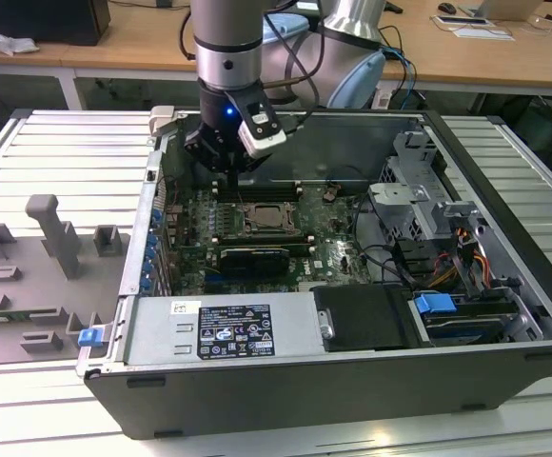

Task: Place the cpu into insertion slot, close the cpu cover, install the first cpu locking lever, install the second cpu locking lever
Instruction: 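Install the first cpu locking lever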

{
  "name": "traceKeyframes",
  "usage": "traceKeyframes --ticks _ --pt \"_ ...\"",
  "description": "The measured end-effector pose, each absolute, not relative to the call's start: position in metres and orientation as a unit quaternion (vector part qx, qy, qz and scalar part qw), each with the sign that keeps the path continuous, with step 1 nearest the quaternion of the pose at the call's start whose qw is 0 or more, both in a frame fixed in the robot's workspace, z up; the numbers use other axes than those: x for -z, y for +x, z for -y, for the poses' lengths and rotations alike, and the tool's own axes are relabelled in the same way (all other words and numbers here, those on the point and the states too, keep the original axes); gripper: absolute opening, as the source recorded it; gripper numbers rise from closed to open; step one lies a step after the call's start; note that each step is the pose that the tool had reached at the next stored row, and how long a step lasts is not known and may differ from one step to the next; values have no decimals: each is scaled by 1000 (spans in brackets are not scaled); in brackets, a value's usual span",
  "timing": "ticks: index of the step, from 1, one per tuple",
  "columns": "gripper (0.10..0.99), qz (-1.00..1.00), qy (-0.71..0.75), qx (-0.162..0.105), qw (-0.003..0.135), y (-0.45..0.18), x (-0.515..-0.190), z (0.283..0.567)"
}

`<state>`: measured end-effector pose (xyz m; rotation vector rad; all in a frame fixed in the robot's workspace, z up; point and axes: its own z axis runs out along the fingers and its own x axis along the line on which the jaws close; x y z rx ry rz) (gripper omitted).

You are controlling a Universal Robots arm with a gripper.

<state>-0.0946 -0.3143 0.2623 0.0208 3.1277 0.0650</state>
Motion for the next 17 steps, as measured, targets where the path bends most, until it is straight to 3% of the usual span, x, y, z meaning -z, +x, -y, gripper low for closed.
traceKeyframes --ticks 17 --pt "106 -1000 1 -21 6 -95 -258 293"
